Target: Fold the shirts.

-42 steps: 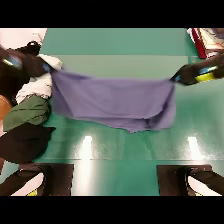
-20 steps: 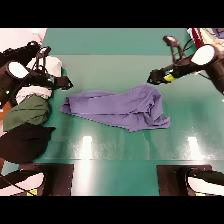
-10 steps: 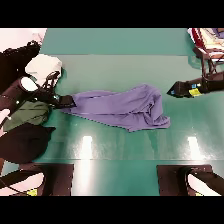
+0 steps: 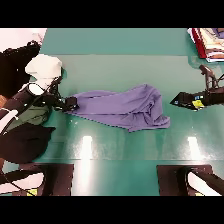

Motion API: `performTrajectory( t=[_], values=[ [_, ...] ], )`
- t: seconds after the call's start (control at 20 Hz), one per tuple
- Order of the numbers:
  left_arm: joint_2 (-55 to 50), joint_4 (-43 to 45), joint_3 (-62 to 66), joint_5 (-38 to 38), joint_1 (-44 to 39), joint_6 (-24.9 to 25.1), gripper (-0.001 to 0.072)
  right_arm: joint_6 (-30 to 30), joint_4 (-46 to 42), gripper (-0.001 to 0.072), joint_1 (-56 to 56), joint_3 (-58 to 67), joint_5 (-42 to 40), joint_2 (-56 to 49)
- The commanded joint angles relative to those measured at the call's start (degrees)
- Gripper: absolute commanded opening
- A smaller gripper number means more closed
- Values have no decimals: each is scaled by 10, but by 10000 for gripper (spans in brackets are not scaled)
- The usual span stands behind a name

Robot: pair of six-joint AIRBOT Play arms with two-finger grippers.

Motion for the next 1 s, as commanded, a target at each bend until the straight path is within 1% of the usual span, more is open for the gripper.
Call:
performTrajectory(
  t=[0.0,0.2,0.35,0.4,0.45,0.5,0.55,0.6,0.65,0.75,0.95],
  values=[
    [-2,-5,-1,4,0,2,32,-28,54,578,-10,-6,-1,-60],
    [-1,0,10,-11,0,2,23,-42,88,579,30,-6,-28,-127],
    [-1,15,62,-43,0,2,22,-46,86,570,54,-6,-51,-145],
    [-1,14,81,-57,0,2,23,-46,86,464,59,-6,-64,-145],
    [-1,14,99,-72,0,2,23,-46,86,333,60,-6,-80,-145],
    [-1,14,116,-83,0,2,23,-46,85,226,60,-6,-89,-145],
    [-1,14,131,-94,0,2,23,-51,83,84,59,-6,-94,-145],
    [1,15,146,-103,0,3,23,-60,81,12,58,-2,-91,-145],
    [14,19,172,-106,0,3,22,-71,81,11,58,15,-76,-137],
    [51,30,223,-106,0,2,22,-74,81,11,58,56,-69,-101],
    [160,40,373,-106,0,2,23,-74,81,11,42,208,-72,13]
  ],
)
